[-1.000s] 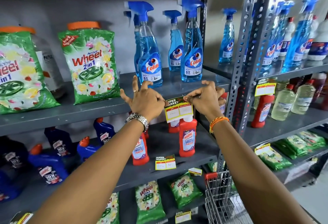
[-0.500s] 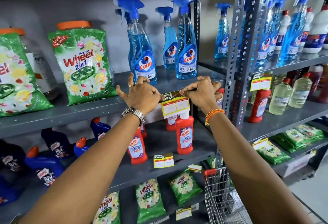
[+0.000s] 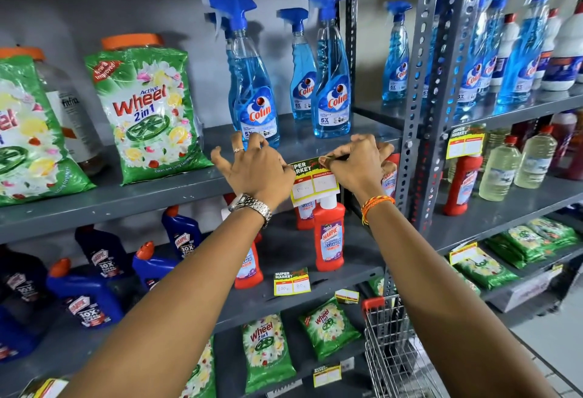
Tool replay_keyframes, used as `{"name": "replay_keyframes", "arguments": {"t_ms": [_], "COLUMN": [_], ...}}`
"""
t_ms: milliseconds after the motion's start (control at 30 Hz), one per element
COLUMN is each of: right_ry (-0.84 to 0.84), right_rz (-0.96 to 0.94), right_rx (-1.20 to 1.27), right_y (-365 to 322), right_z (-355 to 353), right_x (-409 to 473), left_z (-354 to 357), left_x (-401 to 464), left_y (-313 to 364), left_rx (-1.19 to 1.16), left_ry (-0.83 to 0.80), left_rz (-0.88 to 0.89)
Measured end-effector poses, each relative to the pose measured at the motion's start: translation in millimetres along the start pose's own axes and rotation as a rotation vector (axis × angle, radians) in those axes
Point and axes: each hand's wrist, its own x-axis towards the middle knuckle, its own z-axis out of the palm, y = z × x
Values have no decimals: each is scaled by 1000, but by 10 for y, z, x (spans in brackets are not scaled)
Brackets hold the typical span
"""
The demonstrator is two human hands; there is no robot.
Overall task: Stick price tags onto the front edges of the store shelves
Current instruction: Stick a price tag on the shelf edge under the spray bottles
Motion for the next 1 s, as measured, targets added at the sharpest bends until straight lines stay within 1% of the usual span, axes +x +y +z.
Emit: {"name": "replay_keyframes", "arguments": {"t_ms": [100, 233, 400, 467, 567, 633, 667, 733, 800, 900, 1000], "right_ry": [27, 66, 100, 92, 70, 25, -23, -131, -202, -233, -257], "right_rz": [-9, -16, 24, -12, -124, -198, -239, -329, -402, -465, -481], "right_rx": [-22, -44, -56, -85, -68, -27, -16, -31, -70, -32, 55], "right_y": [13, -34, 15, 51, 104, 109, 100, 73, 31, -25, -33], "right_z": [21, 30, -8, -34, -45, -45, -43, -42, -31, 1, 44], "right_x": [-34, -104, -48, -22, 34, 69, 91, 122, 134, 153, 199], "left_z": [11, 63, 168, 187, 213, 251, 271, 319, 357, 369, 375], "left_x": [-26, -45, -25, -19, -64, -116, -141, -199, -247, -252, -239], "left_y": [50, 61, -163, -260, -394, -513, -581, -704, -786, -841, -862], "left_rx": [47, 103, 134, 102, 46, 20, 10, 9, 42, 68, 49], "left_ry": [24, 16, 41, 45, 96, 139, 154, 162, 154, 161, 175], "left_rz": [-5, -11, -6, 20, 94, 140, 157, 169, 187, 231, 237]}}
